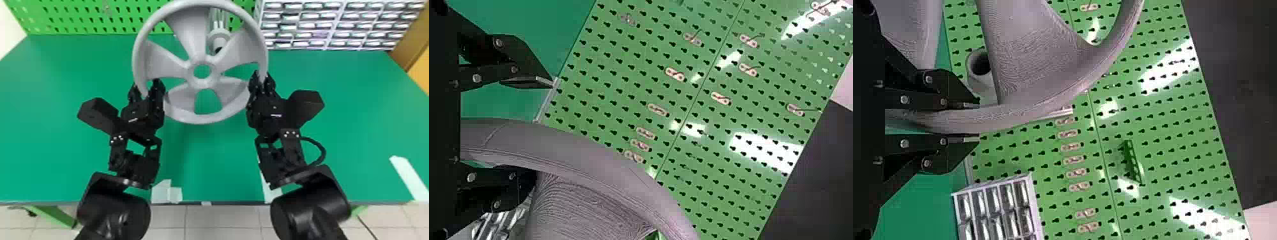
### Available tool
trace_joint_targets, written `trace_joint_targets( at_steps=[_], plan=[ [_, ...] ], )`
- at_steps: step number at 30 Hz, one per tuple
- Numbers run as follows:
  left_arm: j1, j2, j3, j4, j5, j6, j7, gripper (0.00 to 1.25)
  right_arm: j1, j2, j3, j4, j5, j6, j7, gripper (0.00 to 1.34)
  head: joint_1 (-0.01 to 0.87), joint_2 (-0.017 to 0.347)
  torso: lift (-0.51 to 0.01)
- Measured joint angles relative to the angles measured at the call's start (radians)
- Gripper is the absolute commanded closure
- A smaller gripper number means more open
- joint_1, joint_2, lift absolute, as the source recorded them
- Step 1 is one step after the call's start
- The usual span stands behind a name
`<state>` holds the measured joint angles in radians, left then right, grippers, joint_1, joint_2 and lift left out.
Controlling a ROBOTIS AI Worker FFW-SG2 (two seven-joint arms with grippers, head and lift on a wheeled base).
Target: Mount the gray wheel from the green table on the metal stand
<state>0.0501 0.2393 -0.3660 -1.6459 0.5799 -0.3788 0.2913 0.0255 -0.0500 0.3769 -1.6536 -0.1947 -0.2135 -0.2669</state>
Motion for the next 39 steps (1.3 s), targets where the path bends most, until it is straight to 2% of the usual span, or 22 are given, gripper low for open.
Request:
trace_joint_targets(
  at_steps=[3,9,11,19,27,39],
  plan=[
    [0.001,0.000,0.001,0.001,0.005,0.000,-0.002,0.80,0.000,0.000,-0.001,0.000,0.000,0.000,0.000,1.10,0.868,0.052,-0.093],
    [-0.001,0.000,0.001,0.010,0.032,0.000,-0.028,0.81,0.000,0.004,-0.008,0.001,0.000,0.000,0.000,1.10,0.868,0.052,-0.093],
    [-0.003,0.000,0.001,0.014,0.037,0.000,-0.033,0.86,-0.001,0.005,-0.010,0.002,0.001,0.000,0.000,1.10,0.868,0.052,-0.093],
    [-0.031,0.000,0.001,0.045,0.027,0.000,-0.074,0.86,-0.003,0.009,-0.025,0.012,0.009,0.000,0.000,1.10,0.868,0.052,-0.093],
    [-0.086,-0.001,-0.012,0.117,-0.007,0.000,-0.132,0.88,-0.015,0.008,-0.029,0.040,0.012,-0.002,0.000,1.10,0.868,0.052,-0.093],
    [-0.139,-0.007,-0.036,0.194,-0.016,-0.023,-0.161,0.88,-0.042,0.004,-0.023,0.094,0.018,-0.028,0.000,1.10,0.868,0.052,-0.093]
  ],
)
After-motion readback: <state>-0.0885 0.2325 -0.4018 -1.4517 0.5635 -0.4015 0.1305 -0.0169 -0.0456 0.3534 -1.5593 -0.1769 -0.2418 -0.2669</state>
